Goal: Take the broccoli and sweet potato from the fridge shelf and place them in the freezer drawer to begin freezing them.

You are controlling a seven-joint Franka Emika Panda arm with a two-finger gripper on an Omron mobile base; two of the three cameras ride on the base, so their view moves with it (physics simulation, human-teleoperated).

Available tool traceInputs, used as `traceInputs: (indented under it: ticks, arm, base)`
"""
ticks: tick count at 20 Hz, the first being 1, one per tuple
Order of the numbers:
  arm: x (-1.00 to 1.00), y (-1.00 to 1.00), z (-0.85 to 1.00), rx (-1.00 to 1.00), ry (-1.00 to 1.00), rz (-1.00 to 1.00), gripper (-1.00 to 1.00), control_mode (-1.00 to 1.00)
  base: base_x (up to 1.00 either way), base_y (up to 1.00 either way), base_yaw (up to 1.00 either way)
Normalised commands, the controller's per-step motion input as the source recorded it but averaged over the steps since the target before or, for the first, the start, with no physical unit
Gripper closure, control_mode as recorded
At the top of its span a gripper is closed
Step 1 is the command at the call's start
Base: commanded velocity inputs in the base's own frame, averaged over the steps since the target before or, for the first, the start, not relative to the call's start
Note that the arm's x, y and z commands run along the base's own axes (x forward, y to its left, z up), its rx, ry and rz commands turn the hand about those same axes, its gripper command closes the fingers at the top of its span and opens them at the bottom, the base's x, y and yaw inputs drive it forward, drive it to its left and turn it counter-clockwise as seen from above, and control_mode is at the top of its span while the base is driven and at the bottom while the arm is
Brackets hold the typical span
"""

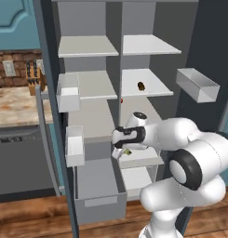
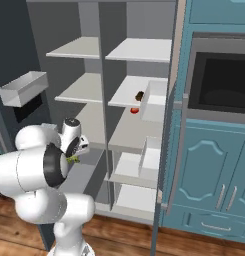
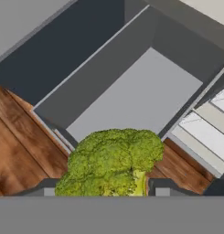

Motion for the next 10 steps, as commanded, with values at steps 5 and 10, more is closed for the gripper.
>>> traceInputs:
  ticks: [5, 10]
  arm:
    - [0.08, 0.07, -0.57, 0.00, 0.13, 0.08, 1.00, -1.00]
    - [0.10, 0.21, -0.69, -0.01, 0.09, 0.05, 1.00, -1.00]
  base:
    - [0.00, 0.00, 0.00]
    - [0.00, 0.00, 0.00]
